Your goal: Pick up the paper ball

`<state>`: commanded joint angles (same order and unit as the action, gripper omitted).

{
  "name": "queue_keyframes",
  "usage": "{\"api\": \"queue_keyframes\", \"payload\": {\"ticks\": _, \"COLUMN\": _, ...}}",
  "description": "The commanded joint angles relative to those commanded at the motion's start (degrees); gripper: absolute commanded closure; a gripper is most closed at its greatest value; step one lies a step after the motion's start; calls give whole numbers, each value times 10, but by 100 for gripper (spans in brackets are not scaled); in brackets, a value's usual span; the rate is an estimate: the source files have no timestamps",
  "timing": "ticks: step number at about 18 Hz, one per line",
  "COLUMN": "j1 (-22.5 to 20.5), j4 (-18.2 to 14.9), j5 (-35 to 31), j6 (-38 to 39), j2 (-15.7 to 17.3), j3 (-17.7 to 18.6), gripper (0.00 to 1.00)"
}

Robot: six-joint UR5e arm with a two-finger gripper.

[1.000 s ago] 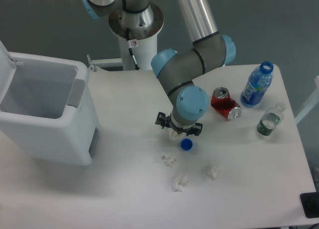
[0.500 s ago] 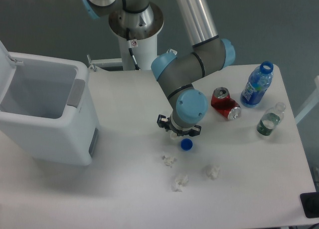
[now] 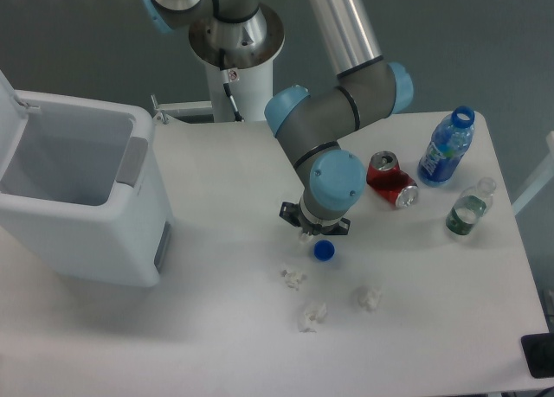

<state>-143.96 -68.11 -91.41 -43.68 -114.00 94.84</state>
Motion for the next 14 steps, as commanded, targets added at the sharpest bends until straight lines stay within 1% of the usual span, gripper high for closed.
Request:
{"api": "queue_keyframes", "payload": {"ticks": 1, "j1": 0, "j4": -1, "j5": 2, "j6": 0, "j2": 8, "j3": -5, "gripper": 87}}
{"api": "queue_keyframes", "payload": {"ticks": 2, "j1": 0, "j4": -1, "j5": 3, "j6": 0, "j2": 11, "j3": -13, "gripper": 85}}
{"api": "queue_keyframes", "payload": {"ticks": 3, "j1": -1, "j4": -2, "j5": 3, "j6": 0, "j2": 14, "j3": -23, "gripper": 96}}
{"api": "queue_keyframes", "payload": {"ticks": 4, "j1": -1, "j4": -6, "j5": 2, "j6": 0, "j2": 14, "j3": -35, "gripper": 100}}
{"api": "queue_keyframes", "payload": {"ticks": 5, "j1": -1, "j4": -16, "j5": 2, "j6": 0, "j2": 16, "j3": -49, "gripper": 100}}
{"api": "queue_keyframes", "payload": {"ticks": 8, "j1": -11, "j4": -61, "j5": 6, "j6": -10, "j2": 20, "j3": -97, "gripper": 100}}
{"api": "queue_keyframes", "payload": {"ticks": 10, "j1": -18, "j4": -70, "j5": 19, "j6": -39, "j2": 22, "j3": -118, "gripper": 100}}
{"api": "queue_keyframes", "payload": {"ticks": 14, "j1": -25, "j4": -72, "j5": 21, "j6": -111, "j2": 37, "j3": -132, "gripper": 100}}
